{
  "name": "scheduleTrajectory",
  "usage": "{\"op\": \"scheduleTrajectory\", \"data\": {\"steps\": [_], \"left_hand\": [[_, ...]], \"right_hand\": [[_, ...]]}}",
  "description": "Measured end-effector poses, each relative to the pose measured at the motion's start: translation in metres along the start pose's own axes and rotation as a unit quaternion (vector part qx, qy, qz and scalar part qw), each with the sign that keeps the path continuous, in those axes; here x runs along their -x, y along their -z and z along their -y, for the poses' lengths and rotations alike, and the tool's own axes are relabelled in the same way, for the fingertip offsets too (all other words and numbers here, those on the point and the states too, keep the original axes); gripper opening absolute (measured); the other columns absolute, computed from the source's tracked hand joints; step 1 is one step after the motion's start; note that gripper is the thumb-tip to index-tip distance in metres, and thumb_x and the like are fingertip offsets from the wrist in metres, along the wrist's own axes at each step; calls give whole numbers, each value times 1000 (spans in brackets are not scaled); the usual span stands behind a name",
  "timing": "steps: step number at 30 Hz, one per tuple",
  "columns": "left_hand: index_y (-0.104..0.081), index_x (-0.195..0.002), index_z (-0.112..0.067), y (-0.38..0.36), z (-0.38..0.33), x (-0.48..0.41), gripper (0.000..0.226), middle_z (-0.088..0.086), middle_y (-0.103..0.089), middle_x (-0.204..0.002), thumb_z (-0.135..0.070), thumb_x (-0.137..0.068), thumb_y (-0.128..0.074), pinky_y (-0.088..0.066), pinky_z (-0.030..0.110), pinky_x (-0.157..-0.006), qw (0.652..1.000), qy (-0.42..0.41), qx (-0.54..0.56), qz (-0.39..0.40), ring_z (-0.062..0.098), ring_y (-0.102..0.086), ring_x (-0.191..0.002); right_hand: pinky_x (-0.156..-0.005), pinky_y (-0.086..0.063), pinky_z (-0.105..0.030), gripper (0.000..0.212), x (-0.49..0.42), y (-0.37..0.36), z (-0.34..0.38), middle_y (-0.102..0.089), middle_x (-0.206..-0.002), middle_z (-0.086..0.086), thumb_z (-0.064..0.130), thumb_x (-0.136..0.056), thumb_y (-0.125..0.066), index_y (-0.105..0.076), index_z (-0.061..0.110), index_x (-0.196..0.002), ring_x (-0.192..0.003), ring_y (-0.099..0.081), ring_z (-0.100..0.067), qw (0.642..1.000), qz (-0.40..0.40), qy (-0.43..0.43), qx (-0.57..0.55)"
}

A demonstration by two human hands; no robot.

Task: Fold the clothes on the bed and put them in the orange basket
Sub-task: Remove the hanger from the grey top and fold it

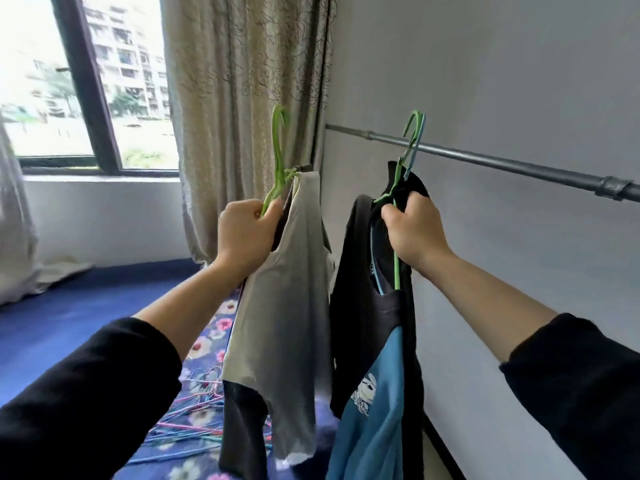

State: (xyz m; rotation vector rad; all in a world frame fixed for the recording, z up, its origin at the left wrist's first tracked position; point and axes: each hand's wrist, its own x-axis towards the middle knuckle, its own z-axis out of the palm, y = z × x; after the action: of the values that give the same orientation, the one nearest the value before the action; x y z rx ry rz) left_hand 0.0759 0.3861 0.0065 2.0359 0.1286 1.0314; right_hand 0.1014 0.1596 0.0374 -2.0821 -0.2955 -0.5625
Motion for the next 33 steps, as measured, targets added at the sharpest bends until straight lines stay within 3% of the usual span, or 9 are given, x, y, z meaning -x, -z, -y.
{"op": "scheduleTrajectory", "data": {"steps": [3,10,14,17,19,22,26,30,33], "left_hand": [[-44,-52,2,62,2,17,55,5,-32,-47,-35,-91,-57,-23,29,-50,999,-3,-32,-24,17,-28,-49],[-28,-45,-14,201,20,35,58,0,-23,-43,-33,-91,-58,-17,30,-48,992,3,-99,-85,15,-20,-45],[-25,-47,-14,287,61,38,56,-5,-20,-34,-27,-87,-62,-18,23,-42,989,32,-76,-122,11,-19,-38],[-33,-49,-5,356,106,34,53,-9,-25,-40,-29,-86,-63,-18,27,-44,987,51,-74,-133,8,-21,-42],[-39,-53,2,400,137,29,52,4,-30,-48,-30,-86,-63,-20,30,-47,983,48,-102,-147,14,-25,-46],[-36,-50,-3,469,179,12,54,3,-28,-46,-29,-87,-64,-22,30,-48,978,27,-136,-157,12,-23,-44],[-31,-47,-14,524,216,-6,53,-3,-25,-43,-26,-88,-63,-20,24,-43,974,14,-169,-150,13,-27,-41],[-39,-52,-1,568,265,-31,53,4,-29,-48,-33,-89,-61,-23,34,-49,965,6,-188,-180,15,-24,-47],[-39,-52,-1,597,301,-55,53,1,-28,-46,-32,-90,-60,-22,25,-46,957,1,-199,-213,14,-25,-43]], "right_hand": [[-48,-26,-31,23,28,-13,33,-36,-62,-2,15,-88,-47,-32,11,-71,-54,-31,-19,1000,9,16,17],[-50,-23,-34,35,74,-78,144,-30,-59,-1,14,-87,-48,-24,15,-61,-54,-27,-18,997,46,69,-11],[-42,-20,-24,39,107,-154,205,-24,-57,0,14,-88,-49,-21,17,-61,-50,-21,-16,991,86,101,-34],[-43,-20,-26,40,128,-219,259,-24,-57,0,13,-89,-48,-21,18,-61,-50,-22,-15,986,110,117,-54],[-44,-19,-27,40,139,-261,300,-24,-57,0,13,-90,-48,-21,17,-61,-50,-23,-15,983,119,125,-63],[-45,-19,-29,39,149,-329,360,-25,-57,0,12,-90,-47,-22,16,-61,-50,-24,-14,983,114,120,-77],[-47,-19,-28,37,157,-395,402,-26,-59,0,14,-92,-46,-23,16,-64,-51,-24,-14,982,122,108,-95],[-48,-24,-26,27,171,-465,441,-34,-65,2,15,-96,-46,-32,14,-72,-55,-33,-11,971,163,108,-139],[-48,-25,-26,26,179,-525,475,-38,-66,3,14,-95,-46,-33,14,-73,-56,-36,-10,958,186,126,-179]]}}
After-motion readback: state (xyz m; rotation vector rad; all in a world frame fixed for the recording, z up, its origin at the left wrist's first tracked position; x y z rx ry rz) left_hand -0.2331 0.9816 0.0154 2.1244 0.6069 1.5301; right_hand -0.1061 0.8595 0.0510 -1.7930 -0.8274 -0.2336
